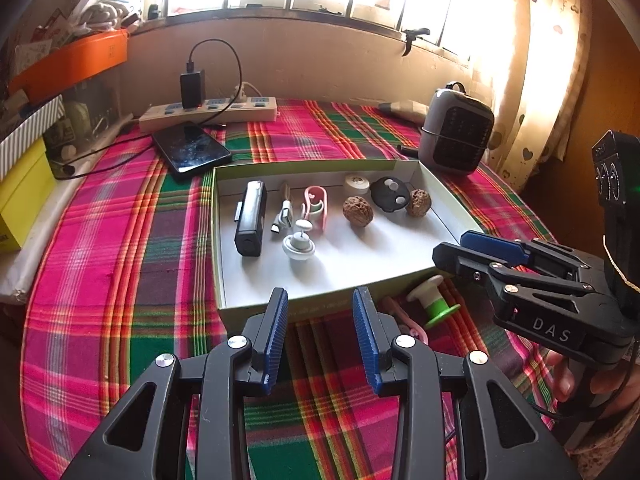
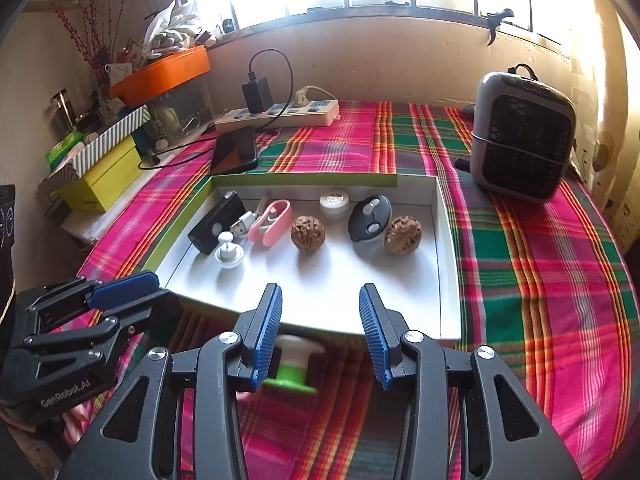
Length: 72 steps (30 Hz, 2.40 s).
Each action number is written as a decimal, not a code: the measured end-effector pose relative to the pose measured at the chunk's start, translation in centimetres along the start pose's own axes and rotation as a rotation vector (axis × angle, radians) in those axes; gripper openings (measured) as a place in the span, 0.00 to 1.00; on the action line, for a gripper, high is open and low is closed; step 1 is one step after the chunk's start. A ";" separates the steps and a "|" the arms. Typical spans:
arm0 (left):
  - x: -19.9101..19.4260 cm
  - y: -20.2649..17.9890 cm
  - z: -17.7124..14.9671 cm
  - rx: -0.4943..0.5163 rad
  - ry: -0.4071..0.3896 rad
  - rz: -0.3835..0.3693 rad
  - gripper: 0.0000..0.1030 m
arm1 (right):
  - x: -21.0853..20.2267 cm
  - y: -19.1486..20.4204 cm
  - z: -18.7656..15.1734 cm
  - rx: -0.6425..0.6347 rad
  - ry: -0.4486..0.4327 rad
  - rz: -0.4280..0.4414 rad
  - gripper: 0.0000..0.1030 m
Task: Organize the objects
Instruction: 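Withdraw both open tools from the box back toward the cloth, then move the right tool to the green-and-white spool while the left tool approaches the pink hook, then close the left tool on the pink S-shaped hook while the right tool grips the spool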
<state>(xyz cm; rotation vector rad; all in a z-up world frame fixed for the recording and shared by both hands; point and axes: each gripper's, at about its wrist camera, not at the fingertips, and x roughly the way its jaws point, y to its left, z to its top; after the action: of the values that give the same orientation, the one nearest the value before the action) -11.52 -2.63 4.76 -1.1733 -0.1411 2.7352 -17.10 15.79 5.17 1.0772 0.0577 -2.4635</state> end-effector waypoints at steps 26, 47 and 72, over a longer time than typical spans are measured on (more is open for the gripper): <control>-0.8 -0.7 -2.3 -0.010 0.029 -0.027 0.31 | 1.8 1.4 -3.0 -0.018 0.072 -0.014 0.41; 0.5 -2.7 -2.1 0.015 0.070 -0.059 0.31 | 1.3 0.1 -3.6 -0.008 0.076 -0.039 0.34; 2.4 -5.2 -1.6 0.003 0.116 -0.019 0.37 | -0.2 -2.6 -4.6 0.052 0.068 -0.042 0.34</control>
<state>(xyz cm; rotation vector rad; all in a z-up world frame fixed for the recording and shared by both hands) -11.41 3.00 2.72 -1.3188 -0.1332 2.6414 -14.97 19.21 1.76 1.1930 0.0382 -2.4774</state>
